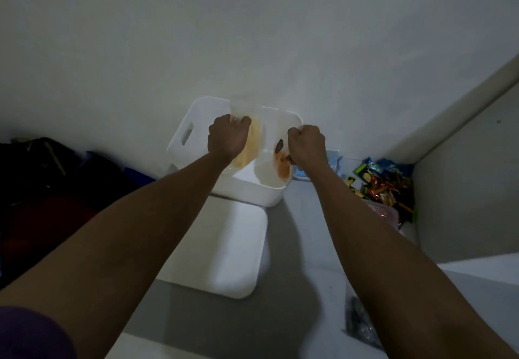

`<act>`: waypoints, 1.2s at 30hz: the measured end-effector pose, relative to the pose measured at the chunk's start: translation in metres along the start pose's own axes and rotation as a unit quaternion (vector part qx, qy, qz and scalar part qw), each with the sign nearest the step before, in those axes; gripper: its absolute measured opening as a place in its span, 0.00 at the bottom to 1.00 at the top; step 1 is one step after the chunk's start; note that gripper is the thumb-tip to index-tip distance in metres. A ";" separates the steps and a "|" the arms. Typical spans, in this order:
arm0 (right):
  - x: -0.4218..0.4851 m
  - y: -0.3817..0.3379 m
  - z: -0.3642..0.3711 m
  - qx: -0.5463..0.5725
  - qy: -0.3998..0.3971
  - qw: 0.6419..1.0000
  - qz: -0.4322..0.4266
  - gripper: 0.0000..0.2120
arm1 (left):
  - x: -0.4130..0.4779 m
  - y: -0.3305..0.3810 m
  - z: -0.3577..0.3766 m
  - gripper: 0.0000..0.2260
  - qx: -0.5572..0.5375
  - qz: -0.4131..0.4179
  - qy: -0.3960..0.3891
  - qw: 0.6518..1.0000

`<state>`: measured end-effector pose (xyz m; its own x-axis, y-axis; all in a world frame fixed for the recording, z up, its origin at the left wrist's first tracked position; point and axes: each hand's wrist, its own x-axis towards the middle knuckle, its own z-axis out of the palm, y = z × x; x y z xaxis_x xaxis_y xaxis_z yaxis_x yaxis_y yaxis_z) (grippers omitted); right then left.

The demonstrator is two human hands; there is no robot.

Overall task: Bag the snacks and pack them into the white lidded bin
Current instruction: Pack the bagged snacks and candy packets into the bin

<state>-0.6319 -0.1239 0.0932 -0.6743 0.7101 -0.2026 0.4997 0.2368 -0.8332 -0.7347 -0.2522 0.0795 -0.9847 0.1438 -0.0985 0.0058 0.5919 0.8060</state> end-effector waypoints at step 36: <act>0.045 0.042 0.024 -0.533 -0.037 0.828 -0.171 0.12 | 0.023 -0.036 0.076 0.48 0.000 -0.008 -0.422 0.906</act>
<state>-0.6545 -0.0976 0.0367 -0.8874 0.4474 -0.1115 0.4419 0.8942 0.0713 -0.7447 -0.2102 0.0041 -0.5000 0.6911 -0.5219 -0.0066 0.5996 0.8003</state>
